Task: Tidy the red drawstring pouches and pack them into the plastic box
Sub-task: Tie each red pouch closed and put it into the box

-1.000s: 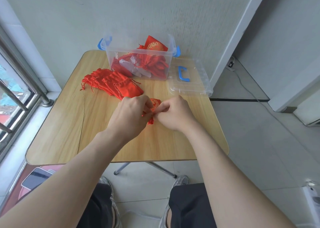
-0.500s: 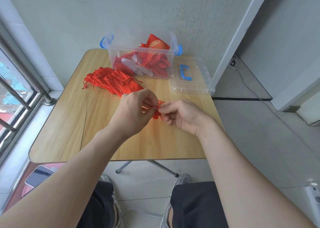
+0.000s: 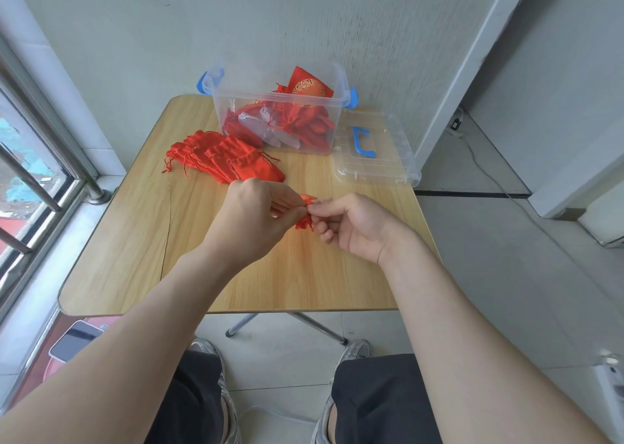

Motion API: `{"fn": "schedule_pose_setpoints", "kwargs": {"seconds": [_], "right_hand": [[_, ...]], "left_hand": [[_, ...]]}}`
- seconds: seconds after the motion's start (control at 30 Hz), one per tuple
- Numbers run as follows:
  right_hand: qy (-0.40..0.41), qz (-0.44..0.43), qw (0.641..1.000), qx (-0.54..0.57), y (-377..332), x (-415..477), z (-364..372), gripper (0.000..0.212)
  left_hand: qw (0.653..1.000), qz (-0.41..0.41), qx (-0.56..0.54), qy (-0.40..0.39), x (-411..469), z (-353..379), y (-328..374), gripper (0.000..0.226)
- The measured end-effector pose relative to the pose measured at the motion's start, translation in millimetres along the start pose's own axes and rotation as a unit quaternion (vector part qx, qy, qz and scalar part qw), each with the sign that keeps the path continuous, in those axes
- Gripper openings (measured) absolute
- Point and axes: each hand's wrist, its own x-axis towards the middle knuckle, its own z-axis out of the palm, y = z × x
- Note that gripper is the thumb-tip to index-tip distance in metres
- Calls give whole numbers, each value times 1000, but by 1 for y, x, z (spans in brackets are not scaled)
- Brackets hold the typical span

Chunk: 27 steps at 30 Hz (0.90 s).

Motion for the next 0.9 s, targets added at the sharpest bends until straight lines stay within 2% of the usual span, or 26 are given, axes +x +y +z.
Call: {"fn": "schedule_pose_setpoints", "kwargs": {"seconds": [0.13, 0.3, 0.37, 0.43, 0.5, 0.57, 0.67, 0.77, 0.9], "right_hand": [[21, -3, 999, -37, 1, -1, 0, 7], [46, -14, 993, -109, 1, -4, 0, 11], [56, -37, 983, -172, 2, -5, 1, 13], [67, -64, 965, -245, 3, -4, 3, 9], [79, -73, 954, -279, 5, -3, 6, 8], [100, -74, 951, -283, 6, -1, 6, 10], [137, -72, 952, -263, 5, 1, 4, 9], [136, -64, 962, -229, 4, 0, 5, 9], [115, -43, 970, -208, 4, 0, 10, 9]], "left_hand": [[997, 38, 66, -25, 1, 2, -10, 6], [990, 46, 97, -96, 0, 3, -11, 9], [985, 17, 108, -137, -2, 3, -8, 23], [972, -45, 140, -183, -2, 4, -6, 45], [960, -104, 156, -209, 0, 4, -5, 51], [969, -141, 113, -171, 4, 1, -5, 46], [985, -133, 58, -89, 5, -5, -12, 39], [988, -85, 82, -101, 0, -9, -14, 22], [991, -24, 100, -83, -1, -5, -19, 23]]}}
